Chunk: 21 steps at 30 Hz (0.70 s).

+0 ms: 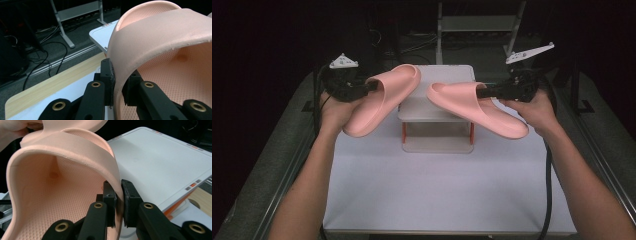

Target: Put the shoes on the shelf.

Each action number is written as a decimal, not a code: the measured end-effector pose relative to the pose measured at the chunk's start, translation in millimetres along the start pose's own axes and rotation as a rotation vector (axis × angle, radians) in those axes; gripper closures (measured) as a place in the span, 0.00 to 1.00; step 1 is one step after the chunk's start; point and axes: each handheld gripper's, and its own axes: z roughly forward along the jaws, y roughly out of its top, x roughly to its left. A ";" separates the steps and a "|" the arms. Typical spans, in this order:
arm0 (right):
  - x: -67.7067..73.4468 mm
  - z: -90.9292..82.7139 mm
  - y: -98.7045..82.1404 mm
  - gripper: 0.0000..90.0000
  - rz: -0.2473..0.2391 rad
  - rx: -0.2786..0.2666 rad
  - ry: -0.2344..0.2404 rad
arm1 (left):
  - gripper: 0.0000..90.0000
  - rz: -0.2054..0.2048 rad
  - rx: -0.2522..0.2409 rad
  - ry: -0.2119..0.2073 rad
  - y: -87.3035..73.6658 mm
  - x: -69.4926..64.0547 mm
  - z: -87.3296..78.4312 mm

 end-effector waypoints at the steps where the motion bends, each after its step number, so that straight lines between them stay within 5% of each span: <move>1: -2.0 0.0 2.0 0.91 0.000 0.002 -0.006 | 0.89 0.000 0.001 0.001 0.4 0.5 0.6; 17: -21.8 12.3 33.7 0.92 0.020 0.039 -0.082 | 0.89 -0.015 0.024 0.027 15.3 7.3 15.0; 21: -29.7 13.1 39.8 0.92 0.035 0.037 -0.102 | 0.89 -0.052 0.012 0.011 17.0 10.7 19.4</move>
